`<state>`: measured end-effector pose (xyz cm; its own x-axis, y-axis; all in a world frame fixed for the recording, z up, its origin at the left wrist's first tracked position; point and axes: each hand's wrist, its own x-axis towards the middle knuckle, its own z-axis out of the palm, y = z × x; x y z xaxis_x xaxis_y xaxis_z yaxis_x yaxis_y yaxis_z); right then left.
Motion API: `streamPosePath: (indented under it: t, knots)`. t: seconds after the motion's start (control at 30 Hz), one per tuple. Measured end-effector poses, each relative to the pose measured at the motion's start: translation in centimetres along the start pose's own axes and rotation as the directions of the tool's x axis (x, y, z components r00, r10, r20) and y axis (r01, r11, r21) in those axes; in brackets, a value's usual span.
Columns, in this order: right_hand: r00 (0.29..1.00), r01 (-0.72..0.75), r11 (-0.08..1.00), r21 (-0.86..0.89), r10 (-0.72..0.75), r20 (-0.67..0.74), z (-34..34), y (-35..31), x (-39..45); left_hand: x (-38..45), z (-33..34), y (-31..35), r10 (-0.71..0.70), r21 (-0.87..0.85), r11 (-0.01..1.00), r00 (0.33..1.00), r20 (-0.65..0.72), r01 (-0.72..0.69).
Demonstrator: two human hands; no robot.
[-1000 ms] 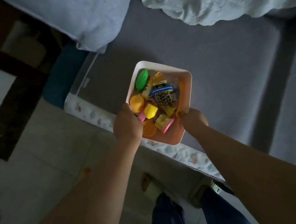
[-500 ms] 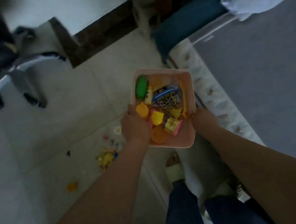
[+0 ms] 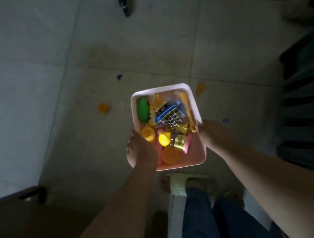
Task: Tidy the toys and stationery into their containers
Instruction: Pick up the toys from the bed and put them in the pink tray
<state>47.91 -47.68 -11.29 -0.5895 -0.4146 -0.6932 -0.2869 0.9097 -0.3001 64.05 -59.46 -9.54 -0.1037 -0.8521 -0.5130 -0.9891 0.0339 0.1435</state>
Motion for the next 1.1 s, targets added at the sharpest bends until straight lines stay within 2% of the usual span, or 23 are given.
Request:
streamPosePath:
  t: [0.07, 0.17, 0.3, 0.4, 0.5, 0.57, 0.67, 0.7, 0.77, 0.83, 0.93, 1.0, 1.1]
  knots:
    - [0.998, 0.055, 0.996, -0.073, -0.053, 0.033, 3.5, -1.8, 0.7, 1.1, 1.3, -4.1, -0.177, -0.071, 0.981, 0.983, 0.054, 0.181]
    - [0.987, 0.158, 0.961, -0.229, -0.145, 0.076, 9.3, -4.3, 2.4, 3.1, 3.4, -9.7, -0.368, -0.139, 0.909, 0.913, 0.177, 0.393]
    - [0.949, 0.275, 0.907, -0.318, -0.203, 0.242, 16.9, -7.2, 4.8, 5.5, 6.9, -16.3, -0.487, -0.192, 0.812, 0.822, 0.296, 0.551]
    - [0.912, 0.344, 0.883, -0.32, -0.233, 0.338, 23.0, -9.0, 6.7, 8.0, 10.2, -21.7, -0.529, -0.172, 0.775, 0.773, 0.35, 0.608]
    - [0.861, 0.458, 0.809, -0.368, -0.3, 0.411, 27.3, -9.5, 8.4, 9.8, 13.3, -25.9, -0.576, -0.189, 0.721, 0.728, 0.371, 0.667]
    - [0.834, 0.513, 0.764, -0.392, -0.336, 0.437, 30.0, -9.7, 9.7, 11.0, 15.8, -28.0, -0.595, -0.33, 0.592, 0.675, 0.436, 0.735]
    - [0.831, 0.531, 0.707, -0.467, -0.324, 0.453, 33.1, -9.5, 11.3, 12.3, 18.7, -29.4, -0.551, -0.499, 0.324, 0.589, 0.591, 0.804]
    - [0.833, 0.528, 0.697, -0.486, -0.314, 0.455, 33.7, -9.6, 11.9, 12.7, 19.8, -29.9, -0.514, -0.544, 0.238, 0.58, 0.632, 0.804]
    - [0.841, 0.513, 0.694, -0.506, -0.285, 0.46, 34.2, -9.9, 13.0, 13.7, 23.5, -31.6, -0.478, -0.58, 0.135, 0.565, 0.672, 0.803]
    - [0.856, 0.494, 0.695, -0.522, -0.284, 0.432, 33.4, -10.0, 14.1, 14.2, 24.2, -30.8, -0.427, -0.597, 0.129, 0.588, 0.687, 0.792]
    - [0.886, 0.457, 0.704, -0.543, -0.307, 0.347, 31.4, -10.0, 15.8, 14.3, 21.1, -26.6, -0.33, -0.639, 0.158, 0.65, 0.685, 0.753]
    - [0.901, 0.432, 0.745, -0.509, -0.324, 0.289, 29.9, -10.1, 16.8, 14.8, 20.2, -24.6, -0.264, -0.661, 0.188, 0.686, 0.678, 0.727]
    - [0.926, 0.376, 0.789, -0.486, -0.309, 0.215, 27.5, -10.7, 17.3, 15.1, 18.9, -22.4, -0.208, -0.65, 0.262, 0.699, 0.684, 0.713]
